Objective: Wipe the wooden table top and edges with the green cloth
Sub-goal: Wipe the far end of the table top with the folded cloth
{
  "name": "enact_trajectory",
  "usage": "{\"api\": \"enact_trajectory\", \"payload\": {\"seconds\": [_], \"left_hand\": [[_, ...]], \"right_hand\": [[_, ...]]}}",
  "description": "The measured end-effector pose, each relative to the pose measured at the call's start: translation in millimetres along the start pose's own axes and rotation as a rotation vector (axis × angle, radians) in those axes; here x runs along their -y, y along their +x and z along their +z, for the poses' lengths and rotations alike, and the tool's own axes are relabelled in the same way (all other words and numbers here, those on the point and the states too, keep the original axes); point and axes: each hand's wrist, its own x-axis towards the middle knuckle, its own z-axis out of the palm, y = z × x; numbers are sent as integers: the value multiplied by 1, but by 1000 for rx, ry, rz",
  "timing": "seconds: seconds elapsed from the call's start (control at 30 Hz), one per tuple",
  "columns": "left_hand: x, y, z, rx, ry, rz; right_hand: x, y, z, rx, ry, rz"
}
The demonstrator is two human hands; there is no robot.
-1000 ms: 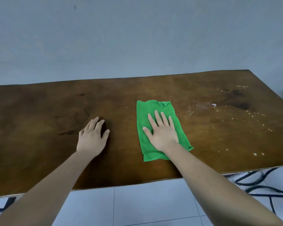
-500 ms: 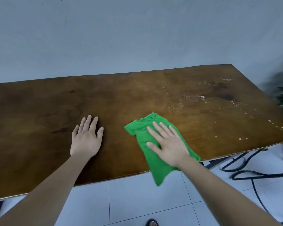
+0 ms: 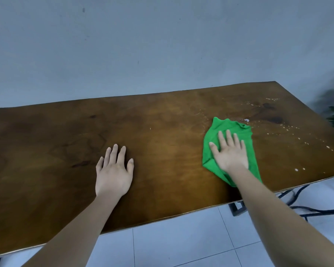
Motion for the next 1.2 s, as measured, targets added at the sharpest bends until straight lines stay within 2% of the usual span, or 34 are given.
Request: {"api": "enact_trajectory", "payload": {"seconds": [0.27, 0.4, 0.47, 0.67, 0.8, 0.9, 1.0, 1.07, 1.2], "left_hand": [[0, -3, -4, -4, -11, -5], [-2, -3, -7, -7, -29, -19], [-5, -3, -8, -12, -23, -39], [-9, 2, -11, 41, -3, -85], [-12, 1, -12, 55, 4, -102], [-13, 2, -12, 61, 13, -105], [-14, 4, -11, 61, 11, -109], [-13, 4, -11, 58, 16, -108], [-8, 5, -7, 48, 15, -110]], "right_hand": [[205, -30, 24, 82, 22, -565], [220, -6, 20, 113, -24, -812], [204, 16, 16, 118, -7, -863], [101, 112, -3, 68, 38, -677], [14, 176, -18, 25, 27, -454], [-24, 210, -25, 3, 27, -267], [-20, 227, -25, 2, 31, -111], [3, 226, -24, 13, 29, -83], [87, 202, -18, 12, -22, -253]]}}
